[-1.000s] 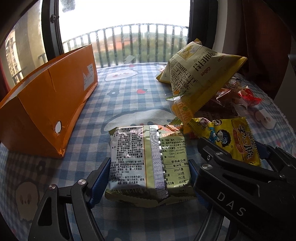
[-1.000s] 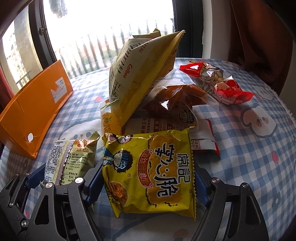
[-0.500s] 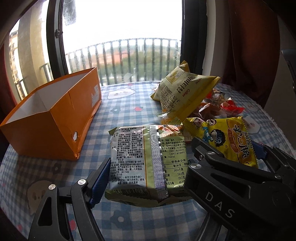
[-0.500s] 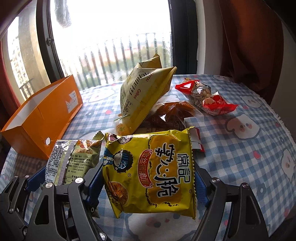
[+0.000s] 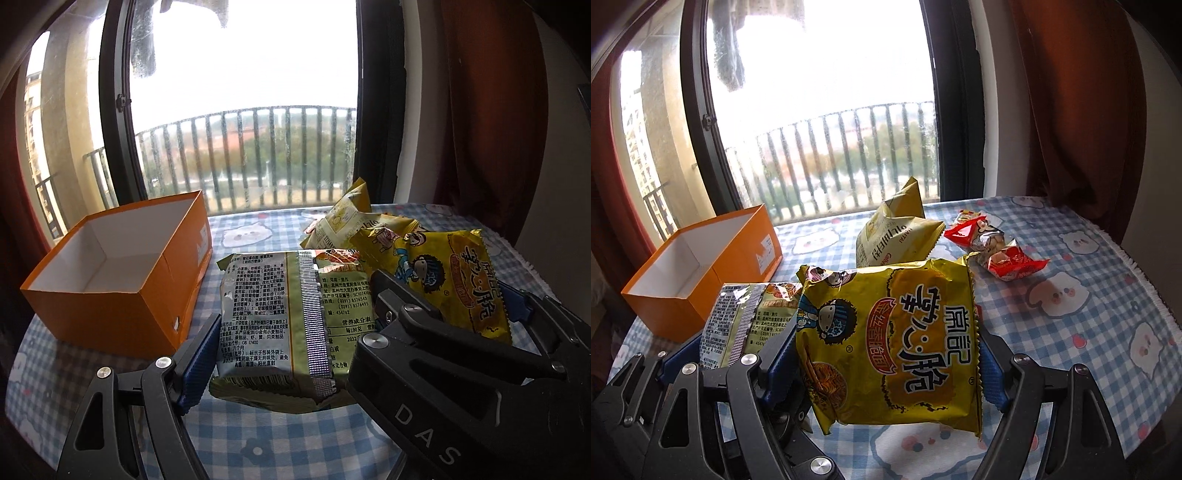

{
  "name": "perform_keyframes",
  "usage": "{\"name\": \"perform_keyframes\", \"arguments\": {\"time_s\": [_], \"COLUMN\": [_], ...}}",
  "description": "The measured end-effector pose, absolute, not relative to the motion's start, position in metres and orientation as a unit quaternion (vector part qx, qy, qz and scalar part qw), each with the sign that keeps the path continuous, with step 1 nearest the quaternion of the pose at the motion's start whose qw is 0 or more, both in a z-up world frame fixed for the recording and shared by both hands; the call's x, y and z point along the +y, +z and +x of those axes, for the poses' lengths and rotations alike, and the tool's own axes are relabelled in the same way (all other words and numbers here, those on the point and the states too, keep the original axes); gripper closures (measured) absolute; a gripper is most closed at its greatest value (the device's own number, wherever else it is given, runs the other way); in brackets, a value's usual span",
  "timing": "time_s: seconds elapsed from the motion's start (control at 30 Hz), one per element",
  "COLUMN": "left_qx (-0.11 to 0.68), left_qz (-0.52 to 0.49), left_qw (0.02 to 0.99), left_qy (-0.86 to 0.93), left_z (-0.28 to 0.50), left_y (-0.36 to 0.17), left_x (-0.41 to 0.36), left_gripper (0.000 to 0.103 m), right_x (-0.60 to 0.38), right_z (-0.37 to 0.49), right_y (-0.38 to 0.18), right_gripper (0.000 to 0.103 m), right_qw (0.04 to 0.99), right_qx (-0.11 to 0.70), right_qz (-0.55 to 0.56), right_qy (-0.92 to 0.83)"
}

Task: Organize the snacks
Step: 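Carry both held packets over the orange box with both tools, then lower both packets into the box and open both tools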

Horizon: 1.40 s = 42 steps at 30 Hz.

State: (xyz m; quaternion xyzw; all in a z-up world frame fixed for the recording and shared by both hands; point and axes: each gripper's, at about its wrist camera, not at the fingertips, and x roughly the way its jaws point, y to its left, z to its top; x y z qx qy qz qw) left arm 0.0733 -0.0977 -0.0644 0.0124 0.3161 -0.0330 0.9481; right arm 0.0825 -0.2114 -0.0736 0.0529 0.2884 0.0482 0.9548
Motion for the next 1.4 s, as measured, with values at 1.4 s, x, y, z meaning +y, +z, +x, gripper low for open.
{"name": "perform_keyframes", "arguments": {"time_s": [1.4], "left_qx": [0.262], "left_qz": [-0.053], "left_qw": [0.96], "left_qy": [0.088], "left_z": [0.131], "left_y": [-0.031], "left_x": [0.058], "left_gripper": [0.022], "right_x": [0.0], "right_z": [0.191], "right_y": [-0.019], "right_gripper": [0.021], "right_qw": [0.955], "right_qx": [0.241], "right_qz": [-0.021], "right_qy": [0.173]}}
